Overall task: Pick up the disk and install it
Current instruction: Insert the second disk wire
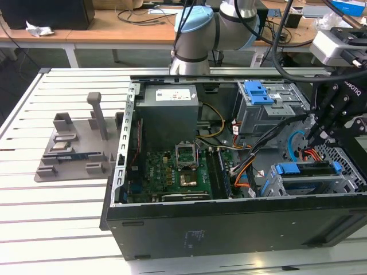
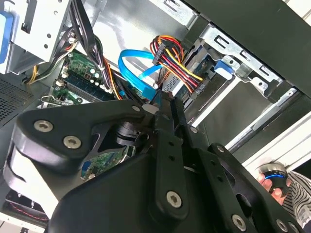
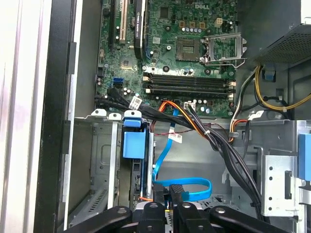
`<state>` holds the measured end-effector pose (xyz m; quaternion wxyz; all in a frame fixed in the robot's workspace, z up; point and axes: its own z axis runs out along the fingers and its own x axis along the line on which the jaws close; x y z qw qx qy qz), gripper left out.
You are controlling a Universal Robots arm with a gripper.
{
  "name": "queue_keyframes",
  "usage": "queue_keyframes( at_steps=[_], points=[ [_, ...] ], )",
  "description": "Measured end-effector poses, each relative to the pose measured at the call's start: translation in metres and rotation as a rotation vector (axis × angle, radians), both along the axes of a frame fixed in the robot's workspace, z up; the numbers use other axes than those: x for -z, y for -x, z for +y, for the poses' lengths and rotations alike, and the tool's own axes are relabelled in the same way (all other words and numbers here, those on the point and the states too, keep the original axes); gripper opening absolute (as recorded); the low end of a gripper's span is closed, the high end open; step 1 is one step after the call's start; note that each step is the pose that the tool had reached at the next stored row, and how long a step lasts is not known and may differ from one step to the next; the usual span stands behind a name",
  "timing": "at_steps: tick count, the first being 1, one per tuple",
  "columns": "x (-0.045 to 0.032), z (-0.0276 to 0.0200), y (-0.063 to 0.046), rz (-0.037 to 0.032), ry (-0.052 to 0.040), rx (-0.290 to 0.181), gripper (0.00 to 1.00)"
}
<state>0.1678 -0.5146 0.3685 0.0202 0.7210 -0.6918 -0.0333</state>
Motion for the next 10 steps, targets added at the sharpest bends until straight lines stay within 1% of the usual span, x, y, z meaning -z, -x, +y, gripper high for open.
queue_keyframes(
  at_steps=[4,5,6,10],
  points=[
    [0.0003,-0.0002,0.0,0.0,-0.0003,0.0,0.16],
    [0.0003,-0.0014,0.0,0.0,0.0001,-0.001,0.16],
    [0.0007,-0.0041,0.0,0.0,0.0002,-0.001,0.16],
    [0.0024,-0.0105,0.001,0.0001,0.0001,-0.007,0.16]
  ],
)
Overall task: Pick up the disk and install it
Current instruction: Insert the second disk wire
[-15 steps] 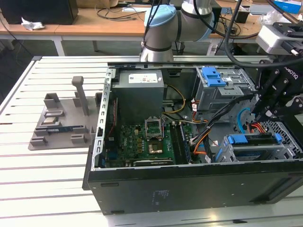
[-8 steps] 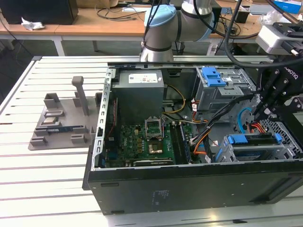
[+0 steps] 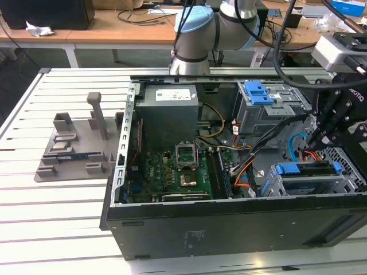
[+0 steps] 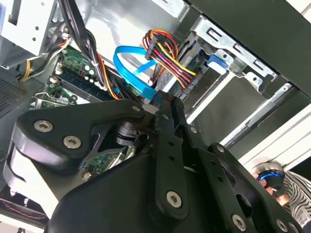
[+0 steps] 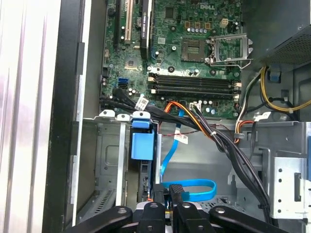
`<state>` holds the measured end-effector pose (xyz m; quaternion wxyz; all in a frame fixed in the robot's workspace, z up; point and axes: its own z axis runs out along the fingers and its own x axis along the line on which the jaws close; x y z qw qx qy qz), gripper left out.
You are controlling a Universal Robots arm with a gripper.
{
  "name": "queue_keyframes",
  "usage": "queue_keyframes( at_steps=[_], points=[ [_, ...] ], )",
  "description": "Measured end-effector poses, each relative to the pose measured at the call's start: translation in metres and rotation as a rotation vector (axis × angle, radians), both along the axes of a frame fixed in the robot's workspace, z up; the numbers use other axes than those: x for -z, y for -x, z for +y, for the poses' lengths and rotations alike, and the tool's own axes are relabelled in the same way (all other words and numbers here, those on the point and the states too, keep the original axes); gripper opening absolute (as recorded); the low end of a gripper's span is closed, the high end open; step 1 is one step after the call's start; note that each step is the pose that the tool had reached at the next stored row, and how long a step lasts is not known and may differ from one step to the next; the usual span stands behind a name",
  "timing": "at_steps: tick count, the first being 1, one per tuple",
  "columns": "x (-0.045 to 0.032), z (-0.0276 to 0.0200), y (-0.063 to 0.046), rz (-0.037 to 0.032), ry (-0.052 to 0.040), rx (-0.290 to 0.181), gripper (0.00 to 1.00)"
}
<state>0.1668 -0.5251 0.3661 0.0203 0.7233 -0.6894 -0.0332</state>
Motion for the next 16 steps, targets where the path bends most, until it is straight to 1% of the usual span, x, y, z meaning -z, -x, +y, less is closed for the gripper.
queue_keyframes(
  at_steps=[1,7,11,16],
  points=[
    [0.0007,-0.0015,0.0,-0.0001,0.0001,-0.003,0.16],
    [0.0053,-0.0049,0.0,0.0,0.0009,-0.012,0.16],
    [0.0085,-0.0093,0.0,0.0,0.0027,-0.013,0.16],
    [0.014,-0.0101,0.0,0.0,0.007,-0.013,0.16]
  ],
)
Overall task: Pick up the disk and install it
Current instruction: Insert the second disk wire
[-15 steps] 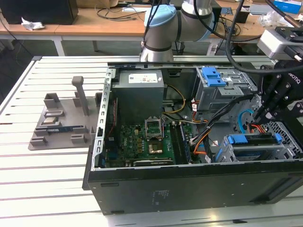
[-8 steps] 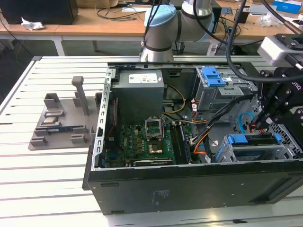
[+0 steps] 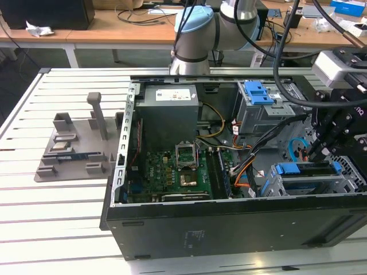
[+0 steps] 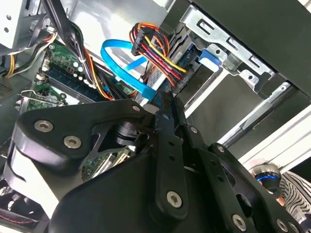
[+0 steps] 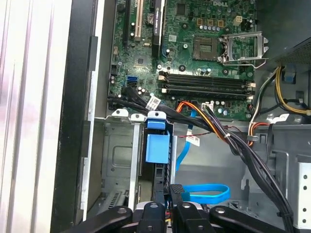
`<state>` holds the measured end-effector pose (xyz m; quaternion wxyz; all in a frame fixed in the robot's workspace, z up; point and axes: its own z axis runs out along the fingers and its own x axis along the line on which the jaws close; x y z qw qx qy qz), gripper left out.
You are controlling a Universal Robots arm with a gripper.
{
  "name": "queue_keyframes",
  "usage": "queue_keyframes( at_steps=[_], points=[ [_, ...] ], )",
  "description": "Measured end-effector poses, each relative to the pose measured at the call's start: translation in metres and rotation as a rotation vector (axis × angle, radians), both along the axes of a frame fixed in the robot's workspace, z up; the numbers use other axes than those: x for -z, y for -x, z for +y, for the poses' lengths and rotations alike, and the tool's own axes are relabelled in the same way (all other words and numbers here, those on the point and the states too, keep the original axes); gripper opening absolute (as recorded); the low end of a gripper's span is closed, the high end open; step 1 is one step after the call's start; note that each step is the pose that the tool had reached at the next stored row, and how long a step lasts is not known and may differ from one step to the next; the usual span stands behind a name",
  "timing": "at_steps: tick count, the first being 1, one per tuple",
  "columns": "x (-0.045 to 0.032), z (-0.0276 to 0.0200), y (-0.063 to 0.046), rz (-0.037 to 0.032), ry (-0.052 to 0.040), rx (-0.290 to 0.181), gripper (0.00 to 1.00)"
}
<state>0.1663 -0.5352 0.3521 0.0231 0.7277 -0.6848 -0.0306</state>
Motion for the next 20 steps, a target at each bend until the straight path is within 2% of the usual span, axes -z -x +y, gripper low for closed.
queue_keyframes(
  at_steps=[3,12,18,19,20],
  points=[
    [0.0061,-0.0006,0.0,0.0,0.001,0.0,0.16],
    [0.0136,-0.0027,0.0,0.0,0.0022,0.0,0.16],
    [0.0144,-0.0027,0.0,0.0,0.0013,0.0,0.17],
    [0.0144,-0.0027,0.0,0.0,0.0014,0.0,0.24],
    [0.0135,-0.0027,0.0,0.0,0.0013,0.0,0.24]
  ],
)
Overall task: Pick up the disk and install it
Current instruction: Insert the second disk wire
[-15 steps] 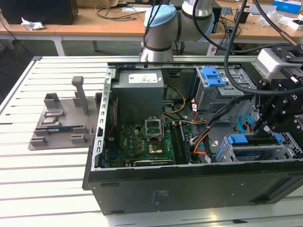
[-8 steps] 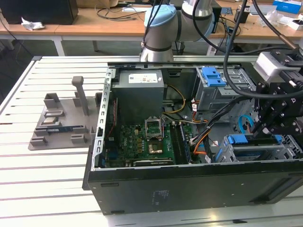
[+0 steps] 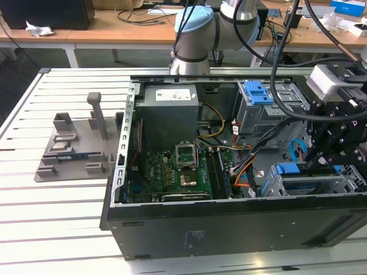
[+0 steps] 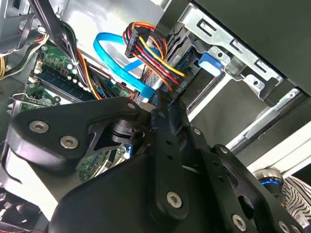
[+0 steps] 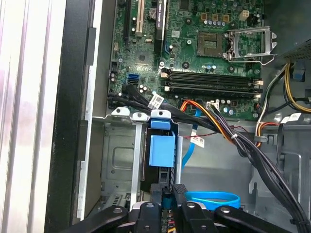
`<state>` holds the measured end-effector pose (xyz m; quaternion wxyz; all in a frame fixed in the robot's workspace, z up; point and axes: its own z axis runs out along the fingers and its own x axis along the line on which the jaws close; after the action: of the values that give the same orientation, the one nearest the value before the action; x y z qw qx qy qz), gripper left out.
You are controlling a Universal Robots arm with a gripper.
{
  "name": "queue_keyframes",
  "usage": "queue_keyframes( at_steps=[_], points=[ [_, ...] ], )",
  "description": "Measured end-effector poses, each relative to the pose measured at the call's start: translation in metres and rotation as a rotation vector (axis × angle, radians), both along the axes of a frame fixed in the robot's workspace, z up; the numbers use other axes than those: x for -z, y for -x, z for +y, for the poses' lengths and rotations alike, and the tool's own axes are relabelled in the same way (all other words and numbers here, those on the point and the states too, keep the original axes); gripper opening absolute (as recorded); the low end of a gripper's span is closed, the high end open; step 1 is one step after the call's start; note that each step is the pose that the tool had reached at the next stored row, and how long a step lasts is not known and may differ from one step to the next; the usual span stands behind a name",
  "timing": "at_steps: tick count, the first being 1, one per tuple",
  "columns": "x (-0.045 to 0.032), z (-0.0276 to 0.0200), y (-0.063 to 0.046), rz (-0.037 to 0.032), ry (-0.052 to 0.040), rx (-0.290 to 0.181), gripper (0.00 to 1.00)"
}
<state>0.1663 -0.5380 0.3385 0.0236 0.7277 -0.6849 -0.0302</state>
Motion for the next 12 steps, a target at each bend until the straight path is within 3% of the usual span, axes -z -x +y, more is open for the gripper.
queue_keyframes(
  at_steps=[5,9,12],
  points=[
    [-0.0222,0.0004,0.0,0.0,0.0003,0.0,0.24],
    [-0.0396,0.0005,0.0,0.0,0.0003,0.0,0.11],
    [-0.0539,0.0005,0.0,0.0,0.0003,0.0,0.11]
  ],
)
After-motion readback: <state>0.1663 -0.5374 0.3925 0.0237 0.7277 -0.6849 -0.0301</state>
